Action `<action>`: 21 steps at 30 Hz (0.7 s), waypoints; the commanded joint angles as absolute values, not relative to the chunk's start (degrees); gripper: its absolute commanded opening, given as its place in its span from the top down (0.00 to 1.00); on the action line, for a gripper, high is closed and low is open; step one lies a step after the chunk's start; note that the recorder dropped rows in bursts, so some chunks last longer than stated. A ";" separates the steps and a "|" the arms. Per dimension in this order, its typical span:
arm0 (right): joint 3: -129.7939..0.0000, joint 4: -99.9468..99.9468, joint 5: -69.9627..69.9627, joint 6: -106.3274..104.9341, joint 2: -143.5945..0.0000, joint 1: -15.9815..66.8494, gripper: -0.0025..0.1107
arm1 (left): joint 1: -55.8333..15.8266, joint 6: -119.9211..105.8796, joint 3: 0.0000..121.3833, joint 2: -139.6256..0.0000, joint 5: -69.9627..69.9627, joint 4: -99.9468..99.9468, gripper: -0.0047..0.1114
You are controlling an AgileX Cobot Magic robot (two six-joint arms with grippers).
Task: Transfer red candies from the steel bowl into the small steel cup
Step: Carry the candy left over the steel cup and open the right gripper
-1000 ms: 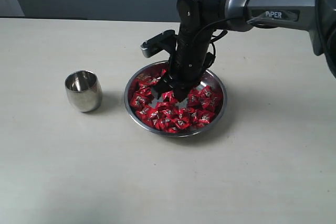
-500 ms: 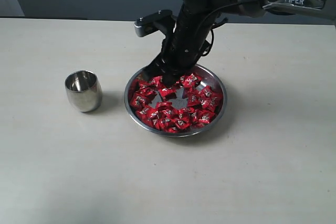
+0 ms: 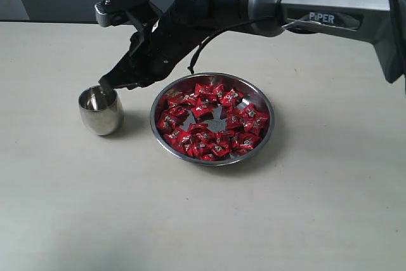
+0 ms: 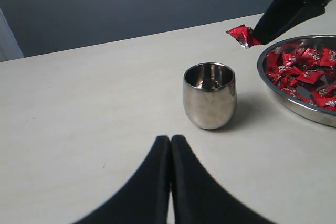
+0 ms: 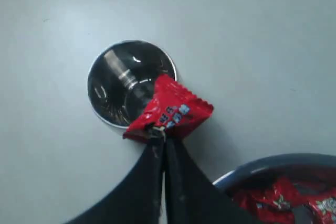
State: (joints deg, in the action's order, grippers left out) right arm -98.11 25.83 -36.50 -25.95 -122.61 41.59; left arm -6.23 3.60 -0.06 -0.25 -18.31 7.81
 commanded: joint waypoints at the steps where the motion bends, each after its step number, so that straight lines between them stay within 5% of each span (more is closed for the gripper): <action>1: -102.31 26.34 -37.22 -26.47 -125.70 42.58 0.96 | -6.40 3.91 0.00 0.00 -17.77 7.75 0.96; 16: -110.48 29.18 -41.56 -26.34 -131.46 43.54 0.96 | -6.40 3.91 0.00 0.00 -17.77 7.75 0.96; 21: -111.73 29.01 -43.09 -26.34 -131.46 43.54 0.83 | -6.40 3.91 0.00 0.00 -17.77 7.75 0.96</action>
